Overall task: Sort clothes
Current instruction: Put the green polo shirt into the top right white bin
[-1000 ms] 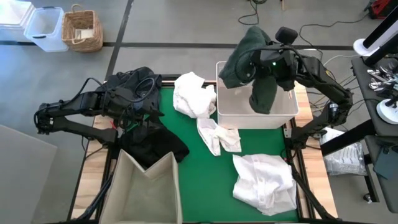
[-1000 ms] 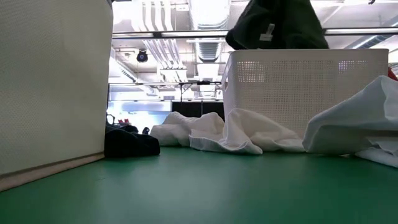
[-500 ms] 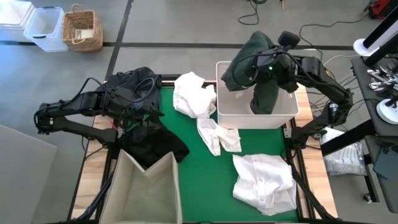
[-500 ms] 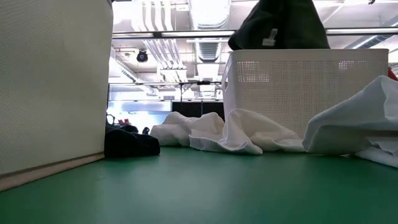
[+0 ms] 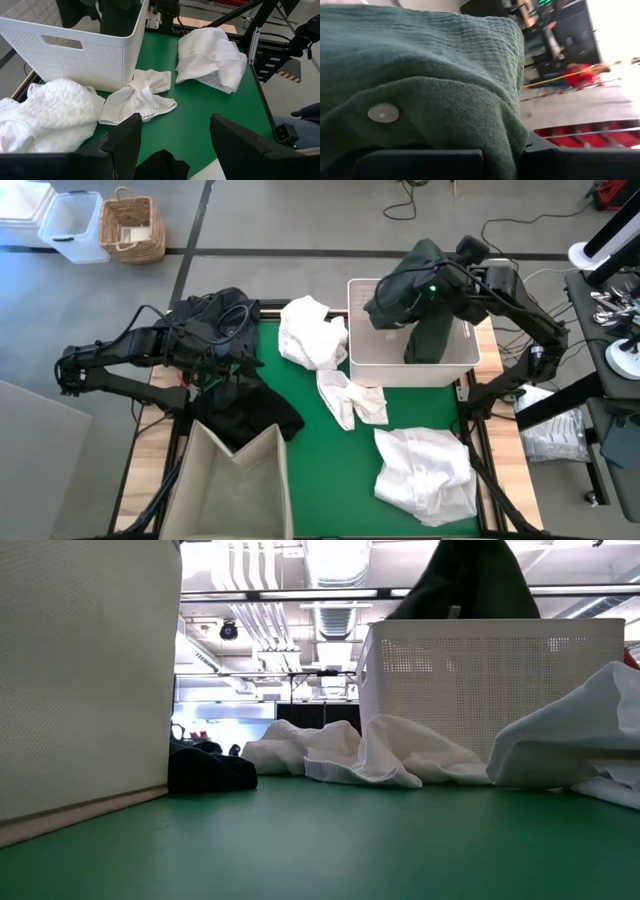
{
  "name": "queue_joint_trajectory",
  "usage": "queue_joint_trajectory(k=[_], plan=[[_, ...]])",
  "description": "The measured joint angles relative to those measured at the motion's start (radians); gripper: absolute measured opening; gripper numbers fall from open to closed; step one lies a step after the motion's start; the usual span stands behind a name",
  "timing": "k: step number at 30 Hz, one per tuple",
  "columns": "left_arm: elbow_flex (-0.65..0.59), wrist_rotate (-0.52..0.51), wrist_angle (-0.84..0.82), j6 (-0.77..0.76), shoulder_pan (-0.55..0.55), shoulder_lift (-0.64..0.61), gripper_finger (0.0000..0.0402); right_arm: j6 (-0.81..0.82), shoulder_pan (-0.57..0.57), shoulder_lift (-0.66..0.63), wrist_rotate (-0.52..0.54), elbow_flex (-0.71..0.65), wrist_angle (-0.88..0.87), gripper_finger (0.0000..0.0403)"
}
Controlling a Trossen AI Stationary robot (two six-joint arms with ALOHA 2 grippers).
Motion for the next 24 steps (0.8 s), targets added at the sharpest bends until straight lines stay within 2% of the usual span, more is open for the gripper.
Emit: queue_joint_trajectory(k=[17,24], plan=[[0.000,0.000,-0.001,-0.005,0.000,0.000,0.0213,0.198,-0.154,-0.005,-0.257,0.000,-0.044,0.0012],[0.000,0.000,-0.001,-0.005,0.000,0.000,0.0213,0.282,-0.242,-0.005,-0.418,-0.003,-0.043,0.0012]])
